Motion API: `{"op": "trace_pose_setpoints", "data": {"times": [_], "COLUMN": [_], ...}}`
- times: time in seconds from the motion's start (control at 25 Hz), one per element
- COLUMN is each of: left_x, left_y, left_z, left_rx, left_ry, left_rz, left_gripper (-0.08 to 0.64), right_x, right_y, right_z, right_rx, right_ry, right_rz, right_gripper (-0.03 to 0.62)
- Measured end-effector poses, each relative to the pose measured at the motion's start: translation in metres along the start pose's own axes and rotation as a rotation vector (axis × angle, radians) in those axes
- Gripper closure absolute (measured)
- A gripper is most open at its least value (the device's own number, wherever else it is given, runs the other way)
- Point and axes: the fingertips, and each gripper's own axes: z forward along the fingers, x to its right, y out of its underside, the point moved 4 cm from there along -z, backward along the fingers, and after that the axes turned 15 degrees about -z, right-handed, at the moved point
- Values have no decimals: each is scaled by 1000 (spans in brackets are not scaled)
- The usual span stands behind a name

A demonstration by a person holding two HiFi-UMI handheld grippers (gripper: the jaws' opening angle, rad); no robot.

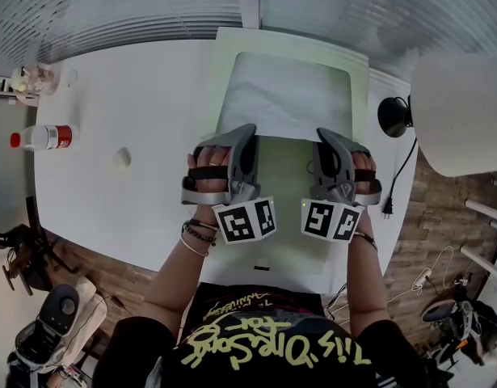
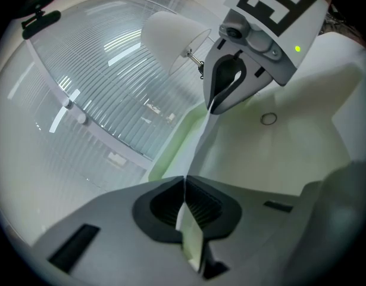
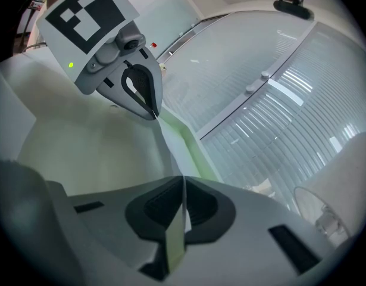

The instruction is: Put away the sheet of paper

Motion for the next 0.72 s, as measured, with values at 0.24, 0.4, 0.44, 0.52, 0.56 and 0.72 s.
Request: {"op": "trace_pose_setpoints", "data": {"times": [0.24,0.4,0.44,0.52,0.56,0.72], "left_x": [-3,0,1,1,1,0], "left_y": [5,-1,-3,-4,-4,-5], "left_z": [4,5,5,5,6,8], "left_rx": [-18,-20,-21,-24,-25,-30], "left_ry": [-14,-11,-12,-16,-20,-28], "left_rz": [-11,-9,-8,-7,-4,2], "left_gripper": [551,551,551,551,551,551], "right_x": [-2,3,4,5,5,6], "right_y": [-3,3,5,6,6,8], "right_z": [6,5,4,4,5,7], "right_rx": [6,1,0,0,0,-1], "right_ry": [-8,0,-1,-4,-4,3], "right_rz": [-11,-12,-14,-20,-22,-20], "right_gripper": [584,584,584,584,584,584]}}
